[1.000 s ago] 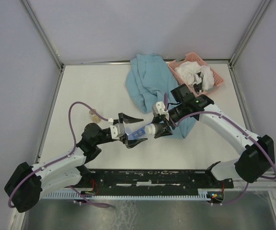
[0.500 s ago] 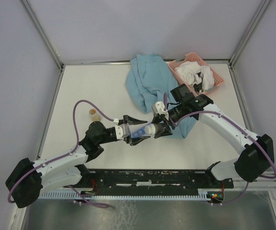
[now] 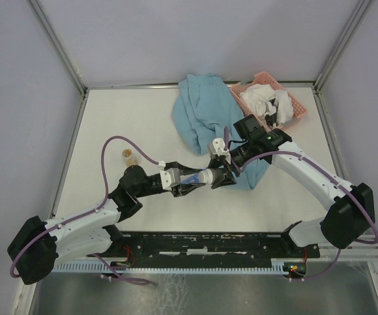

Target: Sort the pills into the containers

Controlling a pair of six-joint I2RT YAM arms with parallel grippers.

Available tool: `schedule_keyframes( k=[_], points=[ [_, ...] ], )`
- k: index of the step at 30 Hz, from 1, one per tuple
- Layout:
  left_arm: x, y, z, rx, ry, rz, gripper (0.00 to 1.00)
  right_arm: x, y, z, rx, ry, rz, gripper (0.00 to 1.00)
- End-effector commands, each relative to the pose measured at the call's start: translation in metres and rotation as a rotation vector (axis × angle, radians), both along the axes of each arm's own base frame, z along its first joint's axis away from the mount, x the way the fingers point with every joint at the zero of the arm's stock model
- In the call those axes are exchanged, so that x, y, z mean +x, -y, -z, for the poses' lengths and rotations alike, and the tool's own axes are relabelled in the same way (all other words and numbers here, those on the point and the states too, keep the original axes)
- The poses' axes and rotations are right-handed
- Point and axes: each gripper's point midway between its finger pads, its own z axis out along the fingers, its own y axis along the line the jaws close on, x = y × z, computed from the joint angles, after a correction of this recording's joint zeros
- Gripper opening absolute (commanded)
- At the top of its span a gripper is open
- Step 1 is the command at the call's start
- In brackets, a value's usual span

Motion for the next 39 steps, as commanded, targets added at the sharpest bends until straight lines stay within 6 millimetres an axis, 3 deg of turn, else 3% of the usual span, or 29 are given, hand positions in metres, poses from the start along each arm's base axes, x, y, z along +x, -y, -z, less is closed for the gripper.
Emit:
schedule_keyframes(
  k=[1, 6, 8, 11, 16, 20, 23, 28, 30, 31, 33, 34, 36, 39],
  points=[
    [0.003, 0.004, -0.028, -0.051, 0.022, -0.007, 0.38, 0.006, -0.006, -0.019, 0.052, 0.031, -0.005, 0.05],
    [0.007, 0.002, -0.035, -0.100, -0.104, -0.042, 0.17, 0.021, -0.007, -0.013, 0.014, 0.043, 0.065, 0.05],
    [0.013, -0.001, -0.035, -0.139, -0.201, -0.093, 0.04, 0.031, -0.008, -0.011, -0.004, 0.030, 0.119, 0.05],
    [0.024, -0.008, -0.033, -0.211, -0.415, -0.186, 0.03, 0.043, -0.008, -0.011, -0.018, 0.024, 0.184, 0.05],
    [0.045, -0.017, -0.031, -0.354, -0.924, -0.379, 0.03, 0.069, -0.006, -0.005, -0.055, 0.038, 0.326, 0.04],
    [0.053, -0.015, -0.038, -0.487, -1.291, -0.460, 0.03, 0.079, -0.005, 0.000, -0.080, 0.032, 0.375, 0.04],
    [0.051, -0.007, -0.042, -0.469, -1.391, -0.458, 0.03, 0.081, -0.004, 0.003, -0.089, 0.033, 0.382, 0.03],
    [0.052, -0.006, -0.052, -0.454, -1.368, -0.455, 0.03, 0.081, -0.004, 0.000, -0.082, 0.033, 0.389, 0.03],
    [0.050, -0.006, -0.051, -0.444, -1.350, -0.450, 0.14, 0.081, -0.004, -0.002, -0.075, 0.022, 0.389, 0.03],
    [0.048, -0.006, -0.051, -0.438, -1.336, -0.435, 0.28, 0.081, -0.004, -0.003, -0.071, 0.017, 0.387, 0.03],
    [0.044, -0.007, -0.051, -0.433, -1.320, -0.415, 0.68, 0.079, -0.004, -0.003, -0.065, 0.007, 0.378, 0.03],
    [0.041, -0.008, -0.052, -0.426, -1.298, -0.397, 0.80, 0.078, -0.005, -0.003, -0.062, 0.004, 0.373, 0.03],
    [0.036, -0.010, -0.053, -0.408, -1.262, -0.373, 0.91, 0.077, -0.005, -0.004, -0.057, -0.001, 0.367, 0.03],
    [0.027, -0.015, -0.047, -0.358, -1.175, -0.352, 0.94, 0.074, -0.005, -0.005, -0.050, -0.005, 0.358, 0.03]
  ],
)
